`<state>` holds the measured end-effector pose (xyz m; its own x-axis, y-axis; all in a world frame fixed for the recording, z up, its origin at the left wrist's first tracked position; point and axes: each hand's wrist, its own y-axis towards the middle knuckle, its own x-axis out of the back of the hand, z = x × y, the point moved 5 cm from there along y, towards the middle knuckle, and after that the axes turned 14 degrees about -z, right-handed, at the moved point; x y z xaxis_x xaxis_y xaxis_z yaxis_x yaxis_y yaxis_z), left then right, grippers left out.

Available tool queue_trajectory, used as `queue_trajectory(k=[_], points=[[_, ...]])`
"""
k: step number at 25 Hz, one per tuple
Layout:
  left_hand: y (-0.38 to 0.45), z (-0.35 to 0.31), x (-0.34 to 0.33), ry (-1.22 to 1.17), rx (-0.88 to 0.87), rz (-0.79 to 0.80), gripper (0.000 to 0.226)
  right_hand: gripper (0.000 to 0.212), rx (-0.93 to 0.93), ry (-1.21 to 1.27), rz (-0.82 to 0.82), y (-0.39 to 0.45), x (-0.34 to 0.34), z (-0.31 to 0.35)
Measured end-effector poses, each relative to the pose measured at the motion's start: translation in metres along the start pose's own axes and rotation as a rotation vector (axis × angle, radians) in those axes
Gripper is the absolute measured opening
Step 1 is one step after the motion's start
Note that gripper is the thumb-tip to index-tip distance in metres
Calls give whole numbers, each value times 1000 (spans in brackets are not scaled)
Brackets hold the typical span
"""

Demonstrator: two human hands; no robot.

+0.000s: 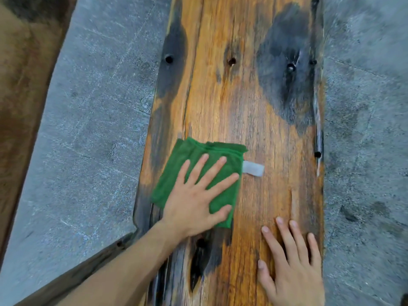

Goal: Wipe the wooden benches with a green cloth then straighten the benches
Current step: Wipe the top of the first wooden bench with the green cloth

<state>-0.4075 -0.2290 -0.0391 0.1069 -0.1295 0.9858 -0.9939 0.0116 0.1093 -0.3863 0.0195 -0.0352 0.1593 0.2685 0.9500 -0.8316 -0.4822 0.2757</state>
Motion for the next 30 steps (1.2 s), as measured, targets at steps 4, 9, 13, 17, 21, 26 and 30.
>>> queue_trajectory(k=[4,9,13,17,21,26,30], points=[[51,95,4,103,506,28,68,58,8,14,76,5,-1,6],[75,93,-2,94,530,24,68,67,15,17,167,2,0,3],[69,81,-2,104,476,38,69,68,15,3,210,2,-4,2],[38,39,-3,120,347,19,71,61,3,61,178,11,8,6],[10,11,-4,97,285,8,72,59,-75,72,135,122,-14,-22],[16,68,3,91,509,-5,80,64,-53,2,153,198,-52,-51],[64,99,4,56,805,0,78,66,-35,-23,126,201,-50,-50]])
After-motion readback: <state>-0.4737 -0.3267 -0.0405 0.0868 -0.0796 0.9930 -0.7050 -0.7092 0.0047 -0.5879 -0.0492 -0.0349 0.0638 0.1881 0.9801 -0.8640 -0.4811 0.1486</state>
